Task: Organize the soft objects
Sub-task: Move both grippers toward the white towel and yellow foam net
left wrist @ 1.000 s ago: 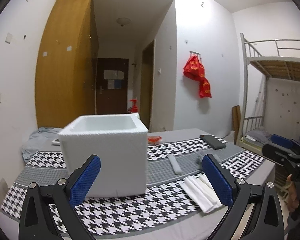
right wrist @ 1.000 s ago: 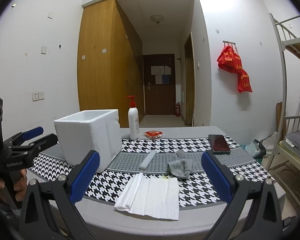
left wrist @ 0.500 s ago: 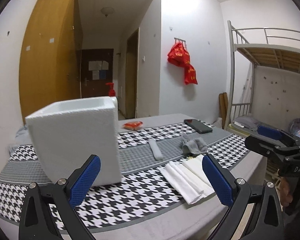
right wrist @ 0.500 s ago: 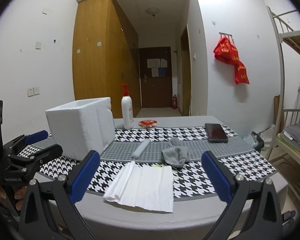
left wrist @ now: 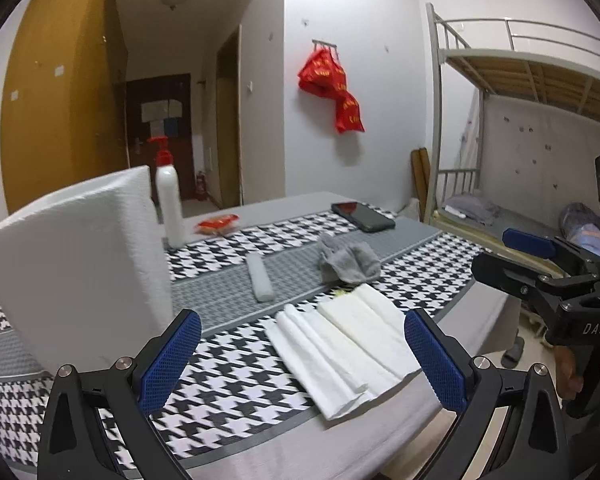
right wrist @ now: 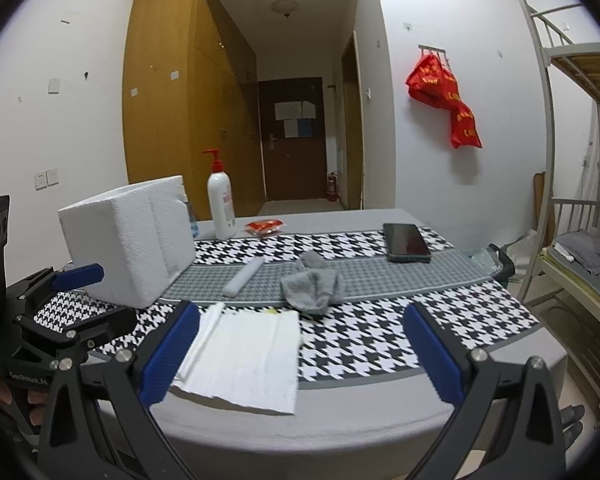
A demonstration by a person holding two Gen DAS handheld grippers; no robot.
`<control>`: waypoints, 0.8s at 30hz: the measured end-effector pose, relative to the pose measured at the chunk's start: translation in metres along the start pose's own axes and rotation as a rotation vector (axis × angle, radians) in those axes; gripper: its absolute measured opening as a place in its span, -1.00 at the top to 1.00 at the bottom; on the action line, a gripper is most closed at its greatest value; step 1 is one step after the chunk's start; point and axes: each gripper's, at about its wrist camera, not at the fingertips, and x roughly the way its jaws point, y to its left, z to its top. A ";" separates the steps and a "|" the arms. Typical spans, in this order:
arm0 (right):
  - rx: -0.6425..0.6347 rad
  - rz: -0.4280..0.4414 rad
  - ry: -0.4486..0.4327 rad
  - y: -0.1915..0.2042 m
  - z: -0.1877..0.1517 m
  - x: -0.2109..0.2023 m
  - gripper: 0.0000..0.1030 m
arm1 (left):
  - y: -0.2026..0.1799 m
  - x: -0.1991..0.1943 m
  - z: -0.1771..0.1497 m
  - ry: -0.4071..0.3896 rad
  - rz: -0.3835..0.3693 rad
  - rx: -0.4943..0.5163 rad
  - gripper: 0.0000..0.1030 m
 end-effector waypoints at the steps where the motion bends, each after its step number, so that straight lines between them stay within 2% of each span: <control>1: 0.008 -0.004 0.003 -0.004 -0.001 0.001 -0.99 | -0.002 0.003 0.000 0.012 -0.002 0.002 -0.98; 7: 0.039 0.005 0.035 -0.021 -0.007 0.010 -0.99 | -0.014 0.021 -0.003 0.073 0.014 0.019 -0.98; 19: 0.012 0.039 0.107 -0.033 -0.008 0.031 -0.99 | -0.029 0.051 -0.009 0.173 0.017 0.008 -0.98; 24: 0.027 0.055 0.131 -0.041 -0.009 0.038 -0.99 | -0.033 0.061 -0.010 0.218 0.041 0.019 -0.98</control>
